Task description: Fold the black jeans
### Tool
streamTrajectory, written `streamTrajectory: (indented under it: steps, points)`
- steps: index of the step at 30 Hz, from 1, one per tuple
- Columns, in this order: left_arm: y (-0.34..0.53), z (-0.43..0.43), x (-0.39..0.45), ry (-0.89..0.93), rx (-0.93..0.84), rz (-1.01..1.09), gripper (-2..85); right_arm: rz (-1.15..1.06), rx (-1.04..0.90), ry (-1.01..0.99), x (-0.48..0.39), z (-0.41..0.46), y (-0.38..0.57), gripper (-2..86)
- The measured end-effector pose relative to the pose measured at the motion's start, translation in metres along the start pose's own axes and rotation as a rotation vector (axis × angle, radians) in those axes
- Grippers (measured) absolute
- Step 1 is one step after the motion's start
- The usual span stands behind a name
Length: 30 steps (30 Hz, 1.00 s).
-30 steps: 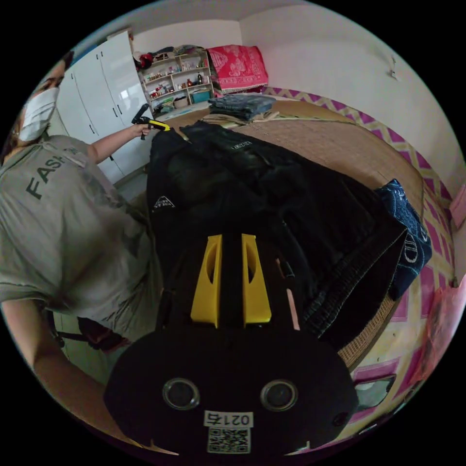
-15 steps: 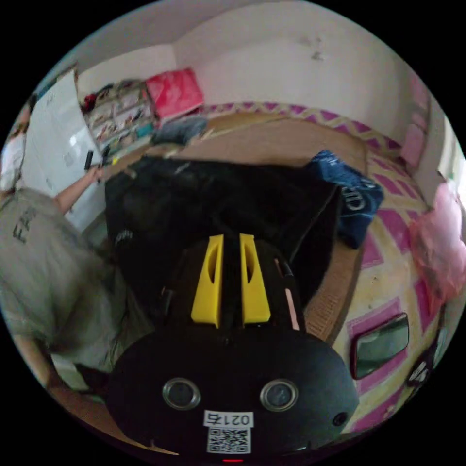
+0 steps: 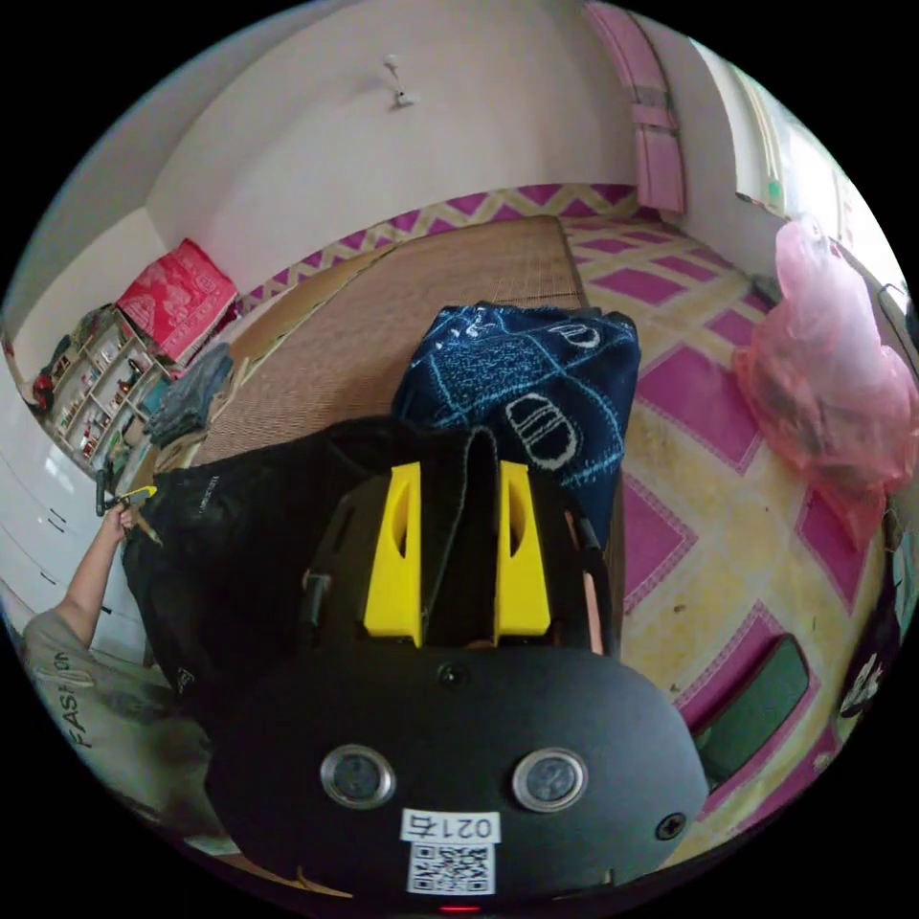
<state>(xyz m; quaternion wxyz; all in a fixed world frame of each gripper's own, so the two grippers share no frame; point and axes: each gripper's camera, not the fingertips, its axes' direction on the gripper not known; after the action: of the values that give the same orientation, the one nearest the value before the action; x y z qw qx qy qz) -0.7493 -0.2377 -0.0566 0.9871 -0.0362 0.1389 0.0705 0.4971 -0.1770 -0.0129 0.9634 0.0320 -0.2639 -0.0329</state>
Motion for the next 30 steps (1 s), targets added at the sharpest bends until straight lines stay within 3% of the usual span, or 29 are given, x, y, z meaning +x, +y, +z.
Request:
streamTrajectory:
  steps: [5,10,17,22,25,30]
  points:
    - [0.002,0.003,0.001,-0.002,-0.002,-0.010,5.4,-0.068,-0.150,0.041,-0.005,0.034,-0.021,4.7]
    - [-0.009,0.011,0.010,0.009,-0.013,0.039,-0.5,0.115,0.027,-0.104,0.025,-0.010,-0.016,0.1]
    - [-0.034,0.028,0.031,0.036,-0.001,0.067,-0.9,0.174,0.004,0.010,0.048,-0.002,0.014,0.5]
    - [0.000,-0.005,0.013,-0.023,0.105,0.029,-0.5,0.189,0.142,-0.005,0.045,-0.028,0.031,3.3]
    - [0.039,-0.043,-0.002,0.069,0.161,0.041,1.4,0.029,0.169,-0.084,0.012,-0.059,0.041,6.1]
    - [0.134,-0.101,0.017,0.126,0.195,0.146,6.5,-0.362,0.012,-0.208,-0.088,-0.068,0.106,6.7]
